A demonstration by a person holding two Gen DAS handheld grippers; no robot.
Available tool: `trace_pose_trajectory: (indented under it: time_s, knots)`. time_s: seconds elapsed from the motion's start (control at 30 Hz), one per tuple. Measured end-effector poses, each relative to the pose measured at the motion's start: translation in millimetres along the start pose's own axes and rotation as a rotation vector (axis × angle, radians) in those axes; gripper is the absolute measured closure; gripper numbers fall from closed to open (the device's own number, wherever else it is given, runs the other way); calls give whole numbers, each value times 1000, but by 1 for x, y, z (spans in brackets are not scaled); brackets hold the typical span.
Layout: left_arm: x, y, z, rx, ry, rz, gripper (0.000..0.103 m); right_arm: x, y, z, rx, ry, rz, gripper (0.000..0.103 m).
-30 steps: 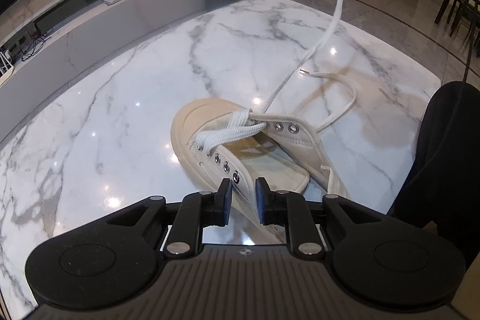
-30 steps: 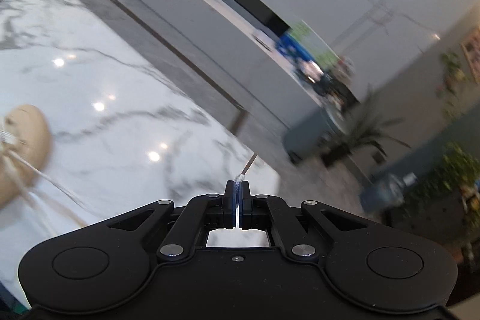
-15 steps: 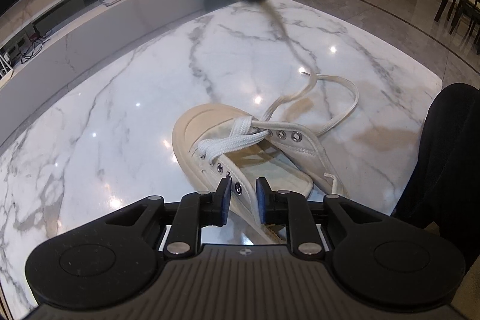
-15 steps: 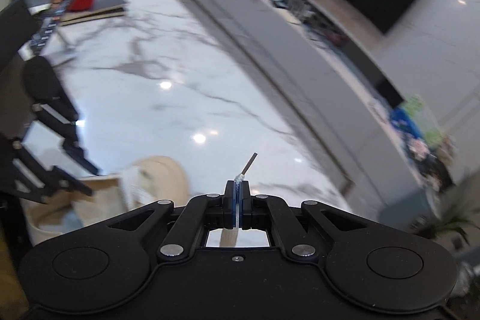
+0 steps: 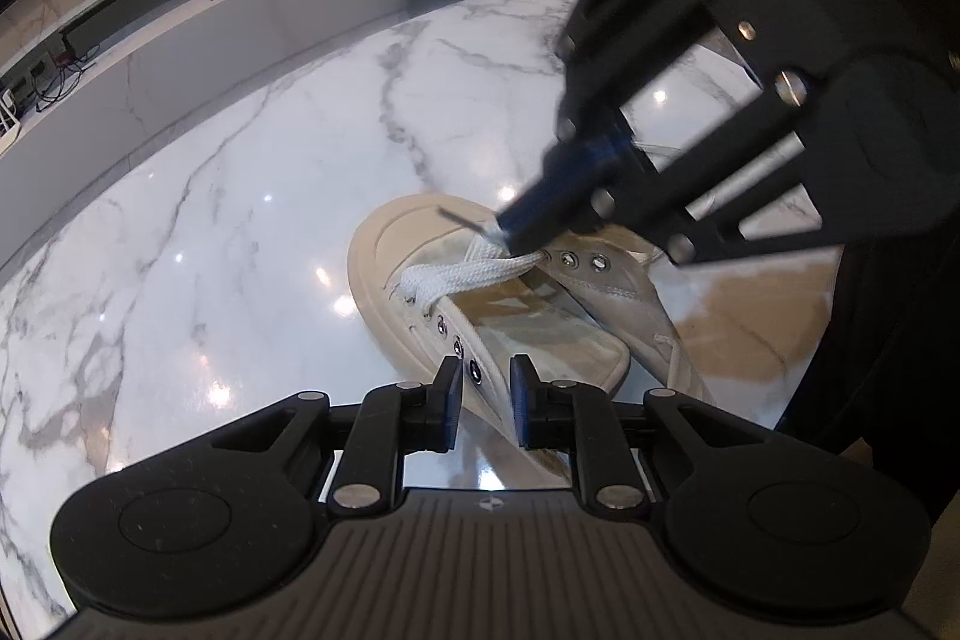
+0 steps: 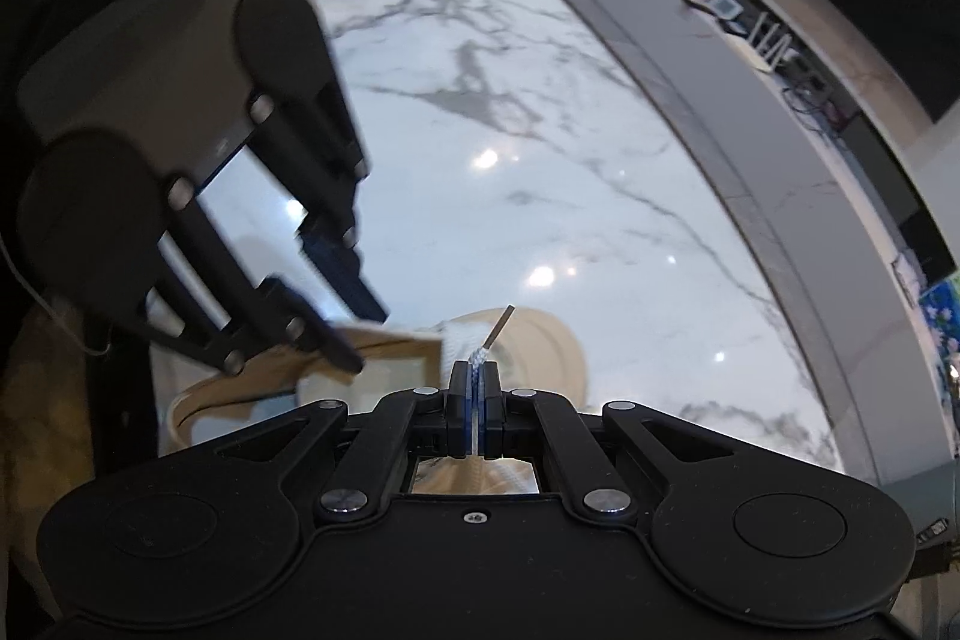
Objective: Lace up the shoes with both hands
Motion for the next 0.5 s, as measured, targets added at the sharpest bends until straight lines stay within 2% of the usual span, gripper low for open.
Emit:
trace_pose_trajectory:
  time_s: [0.33,0.5]
  knots:
    - [0,3,0,19,-5,12,87,-7,9,11,52,24,-62,103]
    - [0,4,1,22,-12,16,87,-18,13,10,92,70,-83,103]
Point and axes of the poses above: each gripper's, at about its wrist camera, not at the fingertips, and x roughly against the way its jaws point, y to its left, z to its underside, the point moved 1 cm from there along -x, roughly the way its jaws point, and after that the axes turned 15 degrees about -x, right-handed, at the moved point
